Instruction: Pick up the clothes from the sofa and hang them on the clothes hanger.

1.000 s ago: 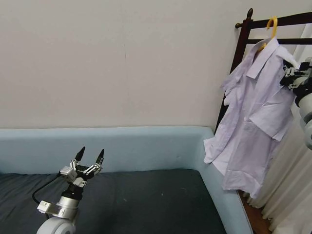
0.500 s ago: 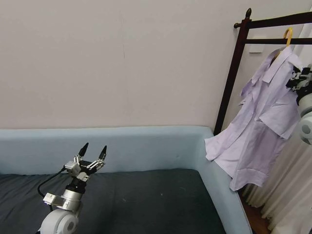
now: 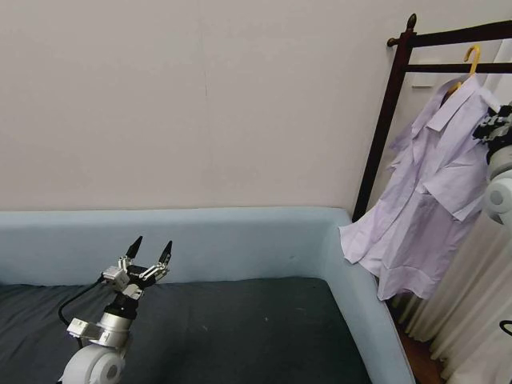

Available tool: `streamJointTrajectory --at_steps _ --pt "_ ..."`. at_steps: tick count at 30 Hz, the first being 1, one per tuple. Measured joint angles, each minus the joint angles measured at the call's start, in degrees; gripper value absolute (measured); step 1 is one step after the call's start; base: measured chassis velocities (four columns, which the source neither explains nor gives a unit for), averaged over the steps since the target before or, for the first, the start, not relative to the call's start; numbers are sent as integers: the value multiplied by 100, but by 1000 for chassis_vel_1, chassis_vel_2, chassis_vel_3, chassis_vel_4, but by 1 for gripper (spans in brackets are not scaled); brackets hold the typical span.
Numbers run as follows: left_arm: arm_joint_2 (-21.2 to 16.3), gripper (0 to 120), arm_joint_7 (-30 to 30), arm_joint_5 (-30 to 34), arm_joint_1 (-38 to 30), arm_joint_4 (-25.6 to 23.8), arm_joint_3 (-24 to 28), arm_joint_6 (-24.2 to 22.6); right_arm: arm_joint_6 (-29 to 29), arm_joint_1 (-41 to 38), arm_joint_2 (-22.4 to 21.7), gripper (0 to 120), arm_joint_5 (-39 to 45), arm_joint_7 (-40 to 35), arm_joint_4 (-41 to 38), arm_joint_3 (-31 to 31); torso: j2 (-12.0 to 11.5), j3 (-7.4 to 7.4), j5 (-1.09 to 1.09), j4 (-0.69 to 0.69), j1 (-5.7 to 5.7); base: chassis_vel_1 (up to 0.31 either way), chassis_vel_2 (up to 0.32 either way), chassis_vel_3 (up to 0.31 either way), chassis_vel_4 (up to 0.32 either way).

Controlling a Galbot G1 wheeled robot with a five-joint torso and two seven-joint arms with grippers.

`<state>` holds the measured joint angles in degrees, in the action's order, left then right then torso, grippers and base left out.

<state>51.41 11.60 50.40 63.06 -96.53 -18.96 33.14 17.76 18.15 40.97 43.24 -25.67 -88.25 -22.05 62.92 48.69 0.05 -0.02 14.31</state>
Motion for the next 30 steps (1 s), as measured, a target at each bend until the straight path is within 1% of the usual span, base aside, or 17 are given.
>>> streamJointTrajectory --at_steps 12,16,19,27,30 --pt "-36 100 4 -1 127 -127 -64 2 -39 123 91 0 -31 -143 -166 80 0 0 1 -1 0 0 0 0 0" --pt "-18 100 4 -4 160 -161 -78 2 -30 61 159 0 -305 -320 -169 160 0 0 1 0 0 0 0 0 0" --pt "19 100 2 -9 181 -209 -84 2 47 42 277 0 -579 -570 -310 270 0 0 1 0 0 0 0 0 0" --pt "28 100 -6 -22 271 -288 -143 -1 99 -79 549 0 -813 -984 -322 458 0 0 0 0 0 0 0 0 0" --pt "14 100 -14 -22 315 -315 -173 -2 100 -124 608 0 -894 -1022 -252 530 0 0 0 0 0 0 0 0 0"
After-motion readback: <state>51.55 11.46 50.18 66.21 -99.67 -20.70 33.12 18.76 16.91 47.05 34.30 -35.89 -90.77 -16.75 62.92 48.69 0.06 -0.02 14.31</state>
